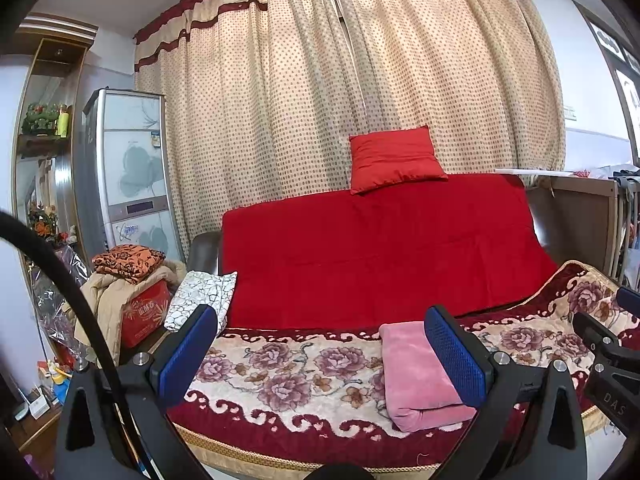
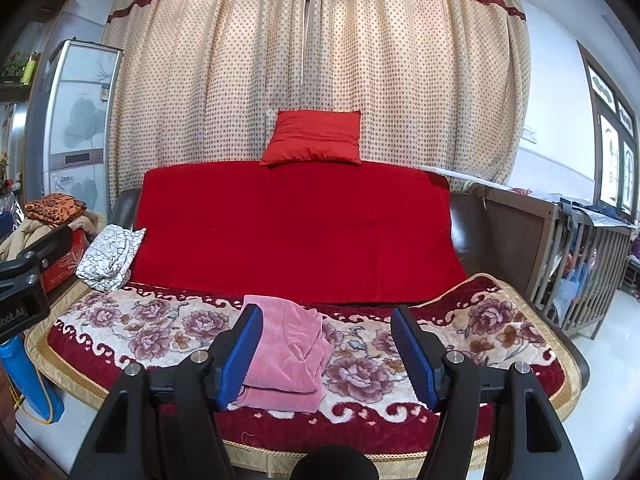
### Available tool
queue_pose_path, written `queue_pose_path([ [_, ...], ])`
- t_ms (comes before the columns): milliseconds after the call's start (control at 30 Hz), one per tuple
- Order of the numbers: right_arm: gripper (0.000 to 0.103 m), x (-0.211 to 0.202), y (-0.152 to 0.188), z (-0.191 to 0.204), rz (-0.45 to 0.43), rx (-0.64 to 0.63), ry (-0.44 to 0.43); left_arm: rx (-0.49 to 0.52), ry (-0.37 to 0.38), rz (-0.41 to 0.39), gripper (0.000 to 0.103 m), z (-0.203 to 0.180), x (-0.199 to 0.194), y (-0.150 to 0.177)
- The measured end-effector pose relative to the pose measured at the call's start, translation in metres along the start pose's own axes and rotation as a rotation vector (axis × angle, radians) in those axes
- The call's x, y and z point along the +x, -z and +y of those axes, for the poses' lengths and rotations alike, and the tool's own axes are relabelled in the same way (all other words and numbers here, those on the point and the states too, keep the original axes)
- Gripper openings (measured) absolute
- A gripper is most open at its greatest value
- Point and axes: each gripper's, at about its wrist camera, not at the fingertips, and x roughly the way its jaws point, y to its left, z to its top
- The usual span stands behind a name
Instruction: Fold large clothes
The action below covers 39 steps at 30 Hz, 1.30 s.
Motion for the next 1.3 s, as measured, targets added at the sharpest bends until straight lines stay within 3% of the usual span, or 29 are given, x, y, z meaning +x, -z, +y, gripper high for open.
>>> queue_pose_path([
  [900, 0.07, 0.013, 0.004, -0.009, 0.031, 0.013, 0.004, 0.017, 0.031, 0.047, 0.103, -0.014, 0.014, 0.005],
  [1133, 0.071, 0.029, 0.007, -0.007, 0.071, 0.009, 0.023, 0.003, 0.063, 0.079, 0.103, -0.014, 0.032, 0.014],
  [1300, 0.071, 0.05, 0.01, 0.006, 0.114, 0.001, -0.007, 0.013, 0.047, 0.125, 0.103, -0.008, 0.052, 0.026],
])
